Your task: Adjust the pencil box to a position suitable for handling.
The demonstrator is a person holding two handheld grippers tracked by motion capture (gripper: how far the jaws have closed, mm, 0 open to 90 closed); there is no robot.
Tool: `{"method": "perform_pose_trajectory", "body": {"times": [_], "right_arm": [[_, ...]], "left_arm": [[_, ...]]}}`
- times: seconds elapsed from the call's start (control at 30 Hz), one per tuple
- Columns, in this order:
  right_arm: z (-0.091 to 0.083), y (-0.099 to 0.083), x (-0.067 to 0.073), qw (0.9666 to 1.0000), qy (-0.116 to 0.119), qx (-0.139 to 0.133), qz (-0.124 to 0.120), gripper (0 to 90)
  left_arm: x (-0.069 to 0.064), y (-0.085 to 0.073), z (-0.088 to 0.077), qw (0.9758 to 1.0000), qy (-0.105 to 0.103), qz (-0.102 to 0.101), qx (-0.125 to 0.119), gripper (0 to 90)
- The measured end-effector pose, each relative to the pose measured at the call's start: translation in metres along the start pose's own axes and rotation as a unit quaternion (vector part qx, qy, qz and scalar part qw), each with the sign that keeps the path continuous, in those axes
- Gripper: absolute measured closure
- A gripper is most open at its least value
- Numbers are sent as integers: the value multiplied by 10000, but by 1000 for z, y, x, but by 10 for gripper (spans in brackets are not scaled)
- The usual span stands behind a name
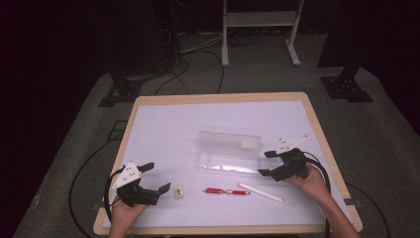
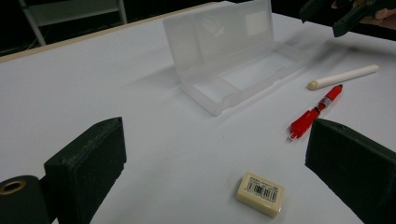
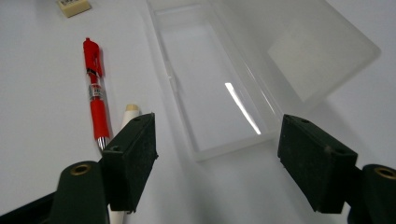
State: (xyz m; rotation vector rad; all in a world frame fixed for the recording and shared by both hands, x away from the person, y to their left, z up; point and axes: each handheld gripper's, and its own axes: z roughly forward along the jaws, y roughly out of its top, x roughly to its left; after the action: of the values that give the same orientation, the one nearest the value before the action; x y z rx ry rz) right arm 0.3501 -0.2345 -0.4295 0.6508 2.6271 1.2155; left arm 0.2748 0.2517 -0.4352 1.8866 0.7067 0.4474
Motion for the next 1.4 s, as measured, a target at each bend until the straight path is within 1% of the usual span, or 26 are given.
{"method": "perform_pose_trajectory", "body": {"times": [0.1, 0.13, 0.17, 0.27, 0.33, 0.5, 0.6, 0.63, 0.67, 0.7, 0.73, 0.77, 0.83, 0.87, 0.9, 0.93, 0.97, 1.03, 1.07, 1.1, 1.13, 1.17, 1.2, 1.23, 1.27, 1.4], "right_arm": [[-12, -13, 2, 9996, -202, -134, 120, 260], [-12, -13, 2, 9996, -202, -134, 120, 260], [-17, -21, 2, 9993, -241, -176, 221, 257], [-21, -29, 2, 9990, -299, -190, 259, 255], [-26, -40, 2, 9983, -319, -211, 432, 254], [-33, -51, 3, 9974, -359, -286, 560, 253], [-38, -58, 4, 9965, -448, -338, 625, 236], [-41, -62, 5, 9961, -467, -368, 646, 236], [-41, -62, 5, 9961, -467, -368, 646, 236], [-44, -65, 5, 9957, -486, -399, 678, 236], [-44, -65, 5, 9957, -486, -399, 678, 236], [-46, -67, 6, 9955, -473, -412, 712, 236], [-50, -71, 6, 9950, -485, -458, 745, 234], [-50, -71, 6, 9950, -485, -458, 745, 234], [-52, -73, 7, 9946, -499, -504, 763, 228], [-52, -73, 7, 9946, -499, -504, 763, 228], [-53, -74, 7, 9944, -504, -504, 778, 228], [-55, -79, 7, 9939, -521, -541, 809, 228], [-55, -79, 7, 9939, -521, -541, 809, 228], [-55, -80, 7, 9936, -518, -557, 835, 228], [-56, -81, 7, 9935, -517, -567, 838, 228], [-56, -82, 7, 9933, -527, -577, 847, 228], [-58, -83, 8, 9929, -551, -603, 860, 228], [-58, -83, 8, 9929, -551, -603, 860, 228], [-60, -83, 8, 9926, -569, -657, 849, 228], [-62, -84, 9, 9921, -604, -715, 841, 228]], "left_arm": [[-2, 2, 4, 9999, -83, 98, 97, 48], [-3, 2, 5, 9998, -113, 141, 128, 48], [-5, 3, 8, 9995, -193, 192, 184, 50], [-7, 4, 11, 9989, -237, 273, 289, 53], [-9, 5, 15, 9982, -337, 331, 379, 57], [-13, 6, 22, 9965, -468, 488, 500, 87], [-16, 5, 29, 9938, -577, 656, 682, 123], [-17, 4, 32, 9915, -634, 785, 824, 140], [-17, 4, 32, 9915, -634, 785, 824, 143], [-18, 2, 35, 9899, -649, 847, 930, 144], [-18, 2, 35, 9899, -649, 847, 930, 157], [-18, 2, 37, 9889, -686, 883, 978, 157], [-19, 0, 40, 9862, -741, 984, 1105, 225], [-20, -1, 41, 9850, -770, 1013, 1161, 225], [-20, -3, 44, 9821, -852, 1063, 1300, 250], [-20, -3, 44, 9821, -852, 1063, 1300, 271], [-20, -5, 45, 9804, -919, 1081, 1369, 271], [-20, -7, 49, 9752, -1052, 1163, 1559, 312], [-20, -7, 49, 9752, -1052, 1163, 1559, 341], [-20, -7, 49, 9738, -1084, 1204, 1599, 341], [-20, -7, 50, 9725, -1103, 1224, 1644, 368], [-20, -7, 51, 9722, -1118, 1220, 1654, 382], [-20, -8, 52, 9714, -1138, 1223, 1688, 418], [-20, -8, 52, 9702, -1148, 1240, 1738, 418], [-19, -9, 52, 9698, -1148, 1250, 1752, 454], [-18, -8, 51, 9699, -1168, 1265, 1723, 505]]}}
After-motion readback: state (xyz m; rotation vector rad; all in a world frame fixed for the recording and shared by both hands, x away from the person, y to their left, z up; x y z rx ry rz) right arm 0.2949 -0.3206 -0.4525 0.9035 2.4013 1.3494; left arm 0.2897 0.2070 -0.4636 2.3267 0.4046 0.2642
